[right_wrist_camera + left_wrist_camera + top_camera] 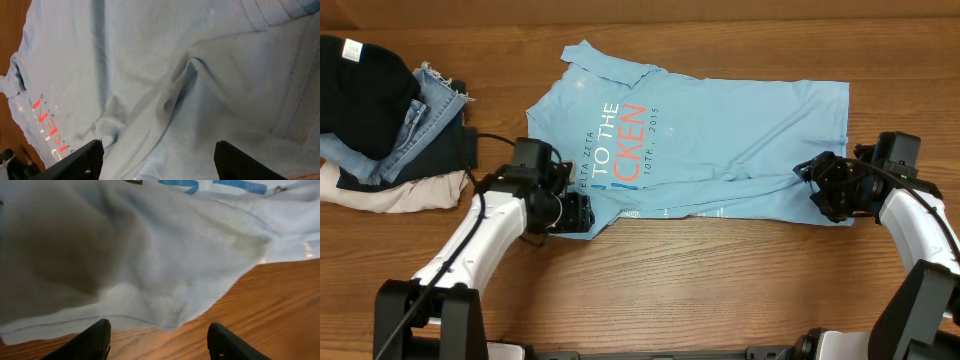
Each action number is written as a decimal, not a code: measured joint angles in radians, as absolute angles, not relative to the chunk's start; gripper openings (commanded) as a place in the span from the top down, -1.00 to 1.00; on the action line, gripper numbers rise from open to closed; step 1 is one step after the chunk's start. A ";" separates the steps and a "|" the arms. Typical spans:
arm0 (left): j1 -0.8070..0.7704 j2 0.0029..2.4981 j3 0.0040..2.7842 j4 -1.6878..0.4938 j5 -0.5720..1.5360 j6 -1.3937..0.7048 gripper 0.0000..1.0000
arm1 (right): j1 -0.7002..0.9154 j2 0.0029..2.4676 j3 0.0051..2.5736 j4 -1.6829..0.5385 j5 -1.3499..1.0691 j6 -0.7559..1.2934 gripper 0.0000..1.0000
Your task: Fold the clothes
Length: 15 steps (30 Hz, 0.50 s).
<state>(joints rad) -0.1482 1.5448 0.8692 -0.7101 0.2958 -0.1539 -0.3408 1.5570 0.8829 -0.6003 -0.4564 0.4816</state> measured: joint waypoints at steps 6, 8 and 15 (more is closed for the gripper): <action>-0.154 1.555 0.803 -0.627 0.209 -0.159 0.14 | -0.341 1.557 0.883 -0.622 -0.465 0.477 -0.50; -0.154 1.591 0.803 -0.601 0.197 -0.157 0.78 | -0.341 1.557 0.883 -0.622 -0.466 0.477 -0.51; -0.151 1.641 0.839 -0.701 0.190 -0.174 0.92 | -0.341 1.557 0.883 -0.641 -0.467 0.470 -0.51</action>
